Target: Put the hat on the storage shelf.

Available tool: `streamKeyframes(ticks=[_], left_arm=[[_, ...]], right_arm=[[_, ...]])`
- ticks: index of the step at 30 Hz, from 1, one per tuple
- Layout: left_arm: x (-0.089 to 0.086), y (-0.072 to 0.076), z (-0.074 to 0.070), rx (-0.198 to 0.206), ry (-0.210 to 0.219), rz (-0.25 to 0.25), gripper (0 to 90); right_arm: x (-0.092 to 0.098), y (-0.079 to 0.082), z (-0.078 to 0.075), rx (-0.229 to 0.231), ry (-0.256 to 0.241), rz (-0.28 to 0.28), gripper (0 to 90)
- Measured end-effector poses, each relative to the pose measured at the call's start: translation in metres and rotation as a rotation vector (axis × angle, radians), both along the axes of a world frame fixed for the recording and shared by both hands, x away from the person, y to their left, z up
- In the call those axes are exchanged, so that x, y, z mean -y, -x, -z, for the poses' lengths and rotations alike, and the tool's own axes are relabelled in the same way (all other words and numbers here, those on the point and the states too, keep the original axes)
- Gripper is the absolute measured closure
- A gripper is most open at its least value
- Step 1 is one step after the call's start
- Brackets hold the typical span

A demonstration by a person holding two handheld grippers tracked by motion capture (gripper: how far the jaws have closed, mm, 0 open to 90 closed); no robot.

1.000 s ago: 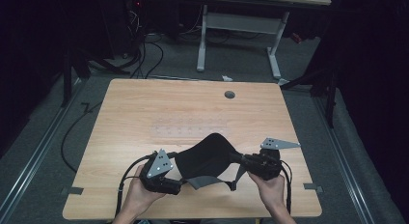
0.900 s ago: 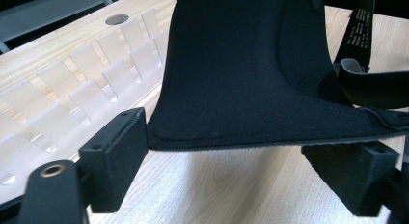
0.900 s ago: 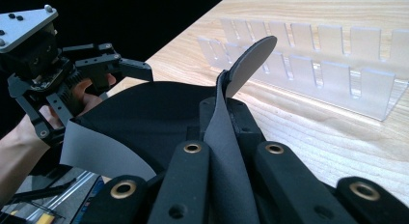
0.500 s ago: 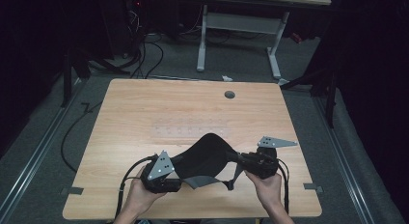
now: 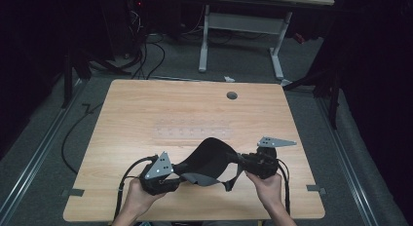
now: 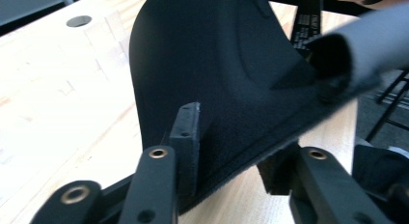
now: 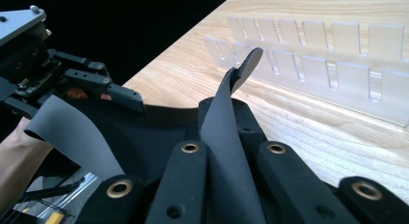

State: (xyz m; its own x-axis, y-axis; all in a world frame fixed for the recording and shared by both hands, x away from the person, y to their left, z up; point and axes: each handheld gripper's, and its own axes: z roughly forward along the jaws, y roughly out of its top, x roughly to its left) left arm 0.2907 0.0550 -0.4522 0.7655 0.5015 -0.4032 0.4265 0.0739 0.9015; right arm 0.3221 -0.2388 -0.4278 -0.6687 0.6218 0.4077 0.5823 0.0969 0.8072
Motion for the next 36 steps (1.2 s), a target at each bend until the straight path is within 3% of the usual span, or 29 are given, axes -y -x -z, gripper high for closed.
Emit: streamKeyframes(ticks=[9,10,14,16,22,27,28,29,34,35,36], left_arm=[[0.000,0.000,-0.001,-0.020,0.003,0.077,82.8],[0.000,0.002,-0.002,-0.028,0.019,0.105,85.8],[0.002,0.005,-0.002,-0.039,0.030,0.143,86.8],[0.002,0.004,-0.002,-0.047,0.028,0.144,86.9],[-0.008,0.000,-0.005,-0.078,0.094,0.105,86.9],[-0.012,-0.001,-0.007,-0.076,0.129,0.085,86.8],[-0.012,-0.001,-0.007,-0.076,0.129,0.085,86.8],[-0.013,-0.001,-0.008,-0.079,0.131,0.083,86.8],[-0.014,-0.001,-0.011,-0.081,0.150,0.078,86.8],[-0.014,-0.001,-0.011,-0.081,0.150,0.078,86.8],[-0.015,-0.003,-0.012,-0.078,0.154,0.068,86.8]], right_arm=[[0.000,-0.012,0.008,-0.055,0.005,0.017,80.0],[0.000,-0.014,0.010,-0.064,0.007,0.025,78.6],[0.002,-0.020,0.015,-0.072,-0.008,0.041,74.1],[0.004,-0.022,0.018,-0.076,-0.017,0.060,63.6],[0.017,-0.021,0.024,-0.069,0.001,0.120,50.5],[0.027,-0.017,0.037,-0.038,0.112,0.181,46.7],[0.027,-0.017,0.037,-0.038,0.112,0.181,46.7],[0.031,-0.015,0.049,-0.022,0.185,0.227,45.6],[0.040,-0.014,0.072,0.009,0.313,0.300,44.0],[0.040,-0.014,0.072,0.009,0.313,0.300,44.0],[0.043,-0.015,0.083,0.013,0.380,0.337,43.2]])
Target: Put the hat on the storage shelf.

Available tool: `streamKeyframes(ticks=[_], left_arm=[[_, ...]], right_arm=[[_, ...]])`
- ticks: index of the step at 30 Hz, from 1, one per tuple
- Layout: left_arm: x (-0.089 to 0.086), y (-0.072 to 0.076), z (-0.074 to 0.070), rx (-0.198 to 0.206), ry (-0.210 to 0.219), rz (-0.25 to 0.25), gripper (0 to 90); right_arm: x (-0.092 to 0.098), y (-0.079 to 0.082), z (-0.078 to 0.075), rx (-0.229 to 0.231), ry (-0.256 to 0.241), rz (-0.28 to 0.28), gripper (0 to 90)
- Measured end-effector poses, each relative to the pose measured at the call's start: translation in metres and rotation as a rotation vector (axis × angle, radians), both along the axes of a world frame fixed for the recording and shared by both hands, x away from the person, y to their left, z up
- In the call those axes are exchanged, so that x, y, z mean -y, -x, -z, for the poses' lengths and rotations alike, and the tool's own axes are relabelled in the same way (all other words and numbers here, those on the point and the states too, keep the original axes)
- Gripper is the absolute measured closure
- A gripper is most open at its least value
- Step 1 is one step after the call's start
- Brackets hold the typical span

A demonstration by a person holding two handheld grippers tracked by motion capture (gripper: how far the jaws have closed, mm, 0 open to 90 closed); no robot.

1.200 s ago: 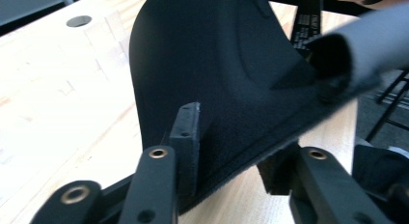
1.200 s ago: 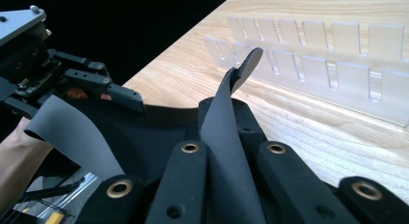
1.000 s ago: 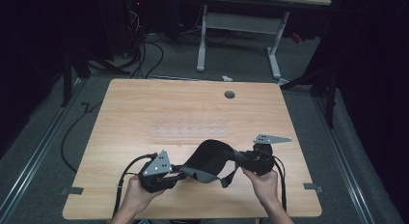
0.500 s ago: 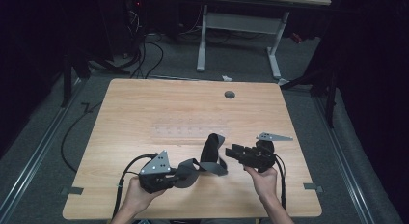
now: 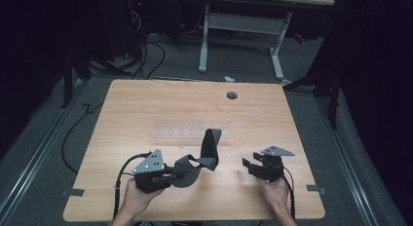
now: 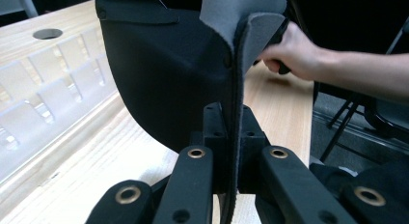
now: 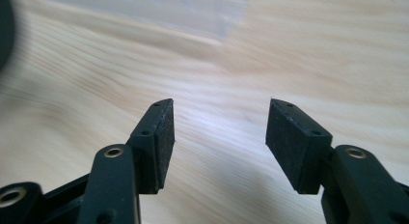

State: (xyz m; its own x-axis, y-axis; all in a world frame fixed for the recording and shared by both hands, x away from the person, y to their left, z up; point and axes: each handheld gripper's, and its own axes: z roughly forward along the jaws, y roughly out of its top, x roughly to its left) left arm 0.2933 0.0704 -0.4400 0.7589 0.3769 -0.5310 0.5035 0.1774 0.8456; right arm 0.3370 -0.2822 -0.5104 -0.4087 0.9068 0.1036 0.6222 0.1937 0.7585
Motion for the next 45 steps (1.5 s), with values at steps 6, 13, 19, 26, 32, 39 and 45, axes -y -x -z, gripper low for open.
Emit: streamKeyframes(ticks=[6,13,19,26,32,39,45], left_arm=[[-0.002,-0.003,-0.008,0.018,0.034,-0.033,86.8],[-0.006,-0.012,-0.018,0.013,0.053,-0.087,86.8],[-0.010,-0.021,-0.026,0.019,0.062,-0.122,86.8],[-0.017,-0.033,-0.033,0.045,0.062,-0.174,86.8],[-0.026,-0.043,-0.035,0.057,0.073,-0.224,86.8],[-0.036,-0.053,-0.039,0.060,0.095,-0.257,86.8],[-0.040,-0.064,-0.040,0.066,0.089,-0.288,86.8]], right_arm=[[0.007,-0.003,0.020,-0.005,0.110,0.063,41.8],[0.010,-0.007,0.020,-0.009,0.132,0.097,36.6],[0.010,-0.009,0.020,-0.009,0.132,0.106,36.2],[0.010,-0.009,0.020,-0.009,0.131,0.107,36.2],[0.010,-0.009,0.020,-0.009,0.131,0.107,36.2],[0.010,-0.009,0.020,-0.009,0.131,0.107,36.2],[0.010,-0.009,0.020,-0.009,0.131,0.107,36.2]])
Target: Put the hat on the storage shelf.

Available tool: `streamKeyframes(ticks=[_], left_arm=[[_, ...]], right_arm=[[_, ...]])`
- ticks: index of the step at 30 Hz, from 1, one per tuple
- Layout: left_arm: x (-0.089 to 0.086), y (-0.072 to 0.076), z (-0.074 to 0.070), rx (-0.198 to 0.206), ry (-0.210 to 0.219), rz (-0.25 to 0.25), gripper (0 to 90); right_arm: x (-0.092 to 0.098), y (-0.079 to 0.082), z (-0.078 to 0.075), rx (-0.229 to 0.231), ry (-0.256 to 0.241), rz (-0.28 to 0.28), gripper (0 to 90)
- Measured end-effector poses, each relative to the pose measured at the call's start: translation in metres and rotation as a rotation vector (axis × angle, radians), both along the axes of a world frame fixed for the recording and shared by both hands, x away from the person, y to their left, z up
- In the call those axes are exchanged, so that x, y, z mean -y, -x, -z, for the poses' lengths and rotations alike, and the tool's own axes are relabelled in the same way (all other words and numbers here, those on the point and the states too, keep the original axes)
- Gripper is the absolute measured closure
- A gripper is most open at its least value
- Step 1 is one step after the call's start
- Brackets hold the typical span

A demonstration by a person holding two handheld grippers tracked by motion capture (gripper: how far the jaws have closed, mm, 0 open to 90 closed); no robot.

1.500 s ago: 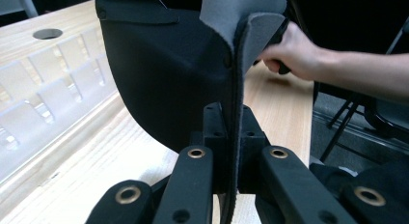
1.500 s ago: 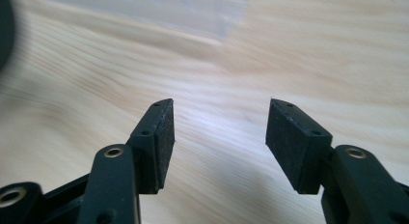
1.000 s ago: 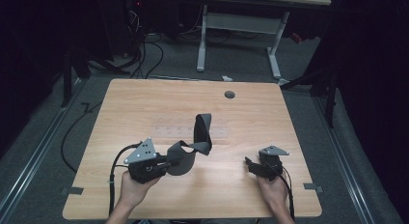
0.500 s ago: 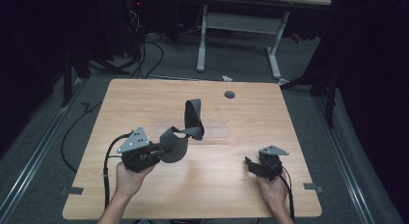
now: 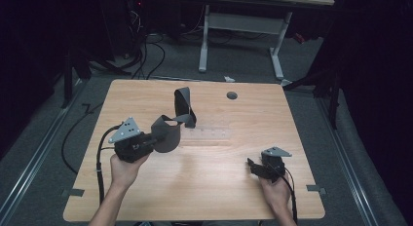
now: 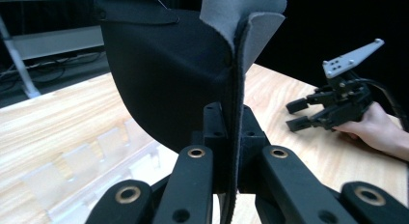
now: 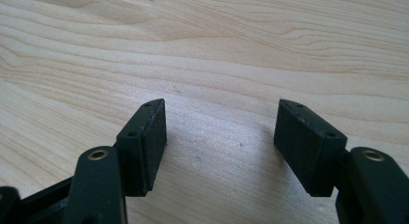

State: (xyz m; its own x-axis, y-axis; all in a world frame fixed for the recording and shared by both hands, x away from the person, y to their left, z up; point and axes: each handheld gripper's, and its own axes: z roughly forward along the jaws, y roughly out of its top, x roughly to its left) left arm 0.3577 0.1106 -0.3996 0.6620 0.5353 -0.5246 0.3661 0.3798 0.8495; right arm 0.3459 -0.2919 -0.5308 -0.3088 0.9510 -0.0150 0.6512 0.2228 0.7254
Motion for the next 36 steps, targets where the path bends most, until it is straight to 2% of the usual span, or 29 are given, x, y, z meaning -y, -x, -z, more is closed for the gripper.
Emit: streamKeyframes(ticks=[4,8,26,33,36], left_arm=[[-0.003,-0.007,-0.001,0.003,-0.008,-0.020,86.8],[-0.006,-0.015,0.000,0.001,0.004,-0.044,86.8],[-0.014,-0.037,0.000,0.002,0.004,-0.119,86.8],[-0.017,-0.046,0.002,0.013,-0.004,-0.149,86.8],[-0.019,-0.053,0.006,0.024,-0.024,-0.169,86.8]], right_arm=[[0.000,0.000,0.000,0.000,0.000,0.001,36.2],[0.000,0.000,0.000,0.000,0.000,0.000,36.2],[0.000,0.000,0.000,0.000,0.000,0.000,36.2],[0.000,0.000,0.000,0.000,0.000,0.001,36.2],[0.000,0.000,0.000,0.001,0.000,0.001,36.2]])
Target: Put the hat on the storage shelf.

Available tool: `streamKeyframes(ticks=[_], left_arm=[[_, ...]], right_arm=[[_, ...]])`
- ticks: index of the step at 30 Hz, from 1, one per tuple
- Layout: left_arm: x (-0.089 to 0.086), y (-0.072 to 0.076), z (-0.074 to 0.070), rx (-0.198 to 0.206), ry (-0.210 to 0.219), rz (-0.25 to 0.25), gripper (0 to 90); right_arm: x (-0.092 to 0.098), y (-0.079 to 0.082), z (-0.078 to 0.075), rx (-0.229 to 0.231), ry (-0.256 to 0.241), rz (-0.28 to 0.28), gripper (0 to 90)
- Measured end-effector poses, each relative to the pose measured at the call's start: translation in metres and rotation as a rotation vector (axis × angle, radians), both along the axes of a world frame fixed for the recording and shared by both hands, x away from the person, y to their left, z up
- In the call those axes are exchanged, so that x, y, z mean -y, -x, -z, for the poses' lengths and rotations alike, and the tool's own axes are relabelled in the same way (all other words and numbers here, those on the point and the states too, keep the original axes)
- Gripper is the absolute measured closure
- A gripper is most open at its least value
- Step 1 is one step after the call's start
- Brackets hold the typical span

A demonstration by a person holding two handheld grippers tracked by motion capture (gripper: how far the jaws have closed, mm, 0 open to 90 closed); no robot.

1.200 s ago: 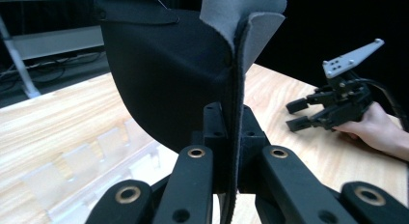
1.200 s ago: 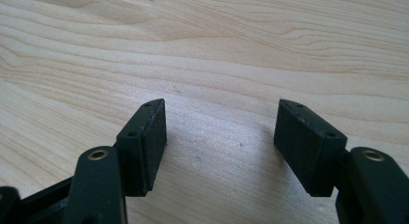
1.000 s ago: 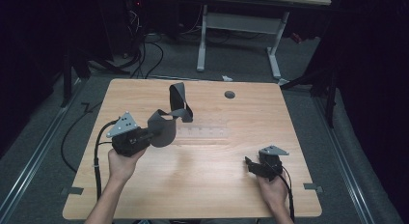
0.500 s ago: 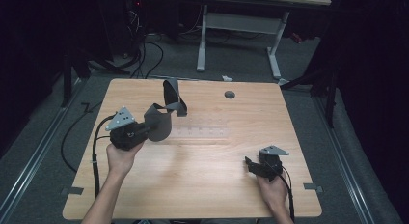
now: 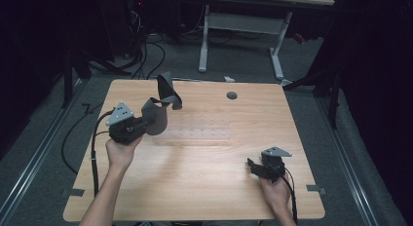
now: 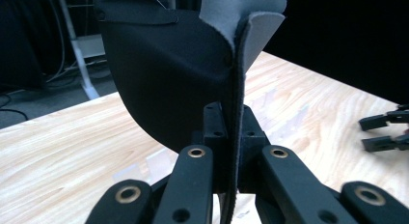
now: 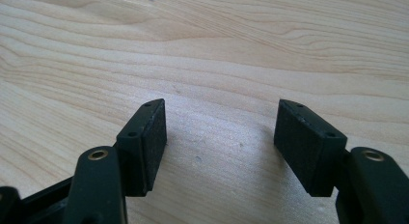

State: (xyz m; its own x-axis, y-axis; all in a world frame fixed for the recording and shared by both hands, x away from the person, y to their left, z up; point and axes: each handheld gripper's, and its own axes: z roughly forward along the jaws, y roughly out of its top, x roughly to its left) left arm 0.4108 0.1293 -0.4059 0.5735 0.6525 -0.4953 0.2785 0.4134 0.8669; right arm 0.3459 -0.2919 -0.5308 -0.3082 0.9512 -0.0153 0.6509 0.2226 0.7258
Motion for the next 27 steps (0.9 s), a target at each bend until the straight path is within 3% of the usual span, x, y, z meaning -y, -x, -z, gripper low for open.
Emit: streamKeyframes(ticks=[8,16,27], left_arm=[[0.000,-0.011,0.007,0.007,-0.008,-0.026,86.8],[0.003,-0.022,0.016,0.023,-0.049,-0.068,86.8],[0.006,-0.030,0.024,0.037,-0.071,-0.087,86.8]], right_arm=[[0.000,0.000,0.000,-0.001,-0.001,0.000,36.2],[0.000,0.000,0.000,0.000,0.000,-0.001,36.1],[0.000,0.000,0.000,-0.001,0.000,-0.001,36.1]])
